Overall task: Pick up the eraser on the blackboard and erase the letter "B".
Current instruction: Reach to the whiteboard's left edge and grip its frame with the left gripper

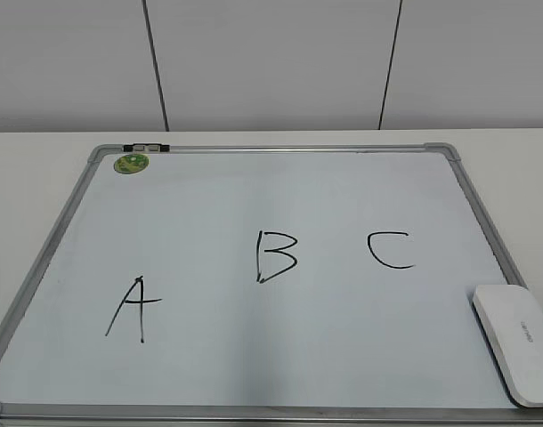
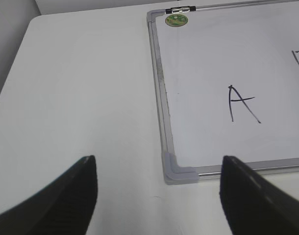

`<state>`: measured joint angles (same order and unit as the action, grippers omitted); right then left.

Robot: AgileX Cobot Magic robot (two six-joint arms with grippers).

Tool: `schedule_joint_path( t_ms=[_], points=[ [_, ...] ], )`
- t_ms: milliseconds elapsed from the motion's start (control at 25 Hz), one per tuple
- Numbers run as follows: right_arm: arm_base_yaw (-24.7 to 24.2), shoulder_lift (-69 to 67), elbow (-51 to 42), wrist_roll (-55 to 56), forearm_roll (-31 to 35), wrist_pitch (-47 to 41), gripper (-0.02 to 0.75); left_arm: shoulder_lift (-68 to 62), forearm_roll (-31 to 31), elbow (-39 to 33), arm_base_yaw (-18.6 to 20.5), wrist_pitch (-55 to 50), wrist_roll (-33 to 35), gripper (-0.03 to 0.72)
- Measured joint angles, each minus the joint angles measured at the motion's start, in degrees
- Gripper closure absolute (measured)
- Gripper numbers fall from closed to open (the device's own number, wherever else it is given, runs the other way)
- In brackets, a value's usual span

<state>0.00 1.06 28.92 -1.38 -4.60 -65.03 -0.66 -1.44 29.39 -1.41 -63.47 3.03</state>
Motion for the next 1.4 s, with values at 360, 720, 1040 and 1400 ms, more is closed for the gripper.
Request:
schedule_joint_path(
  t_ms=[360, 720, 1040, 1400],
  points=[
    [0.0, 0.0, 0.0, 0.0, 0.0, 0.0, 0.151, -6.15, -2.72, 5.9, 0.0, 0.1, 0.0, 0.125],
    [0.0, 0.0, 0.0, 0.0, 0.0, 0.0, 0.151, -27.07, -2.91, 11.75, 0.0, 5.34, 0.0, 0.126],
    [0.0, 0.0, 0.0, 0.0, 0.0, 0.0, 0.151, -43.01, -3.14, 15.86, 0.0, 12.39, 0.0, 0.126],
    [0.0, 0.0, 0.0, 0.0, 0.0, 0.0, 0.151, -57.38, -3.23, 19.28, 0.0, 13.35, 0.0, 0.126]
  ],
)
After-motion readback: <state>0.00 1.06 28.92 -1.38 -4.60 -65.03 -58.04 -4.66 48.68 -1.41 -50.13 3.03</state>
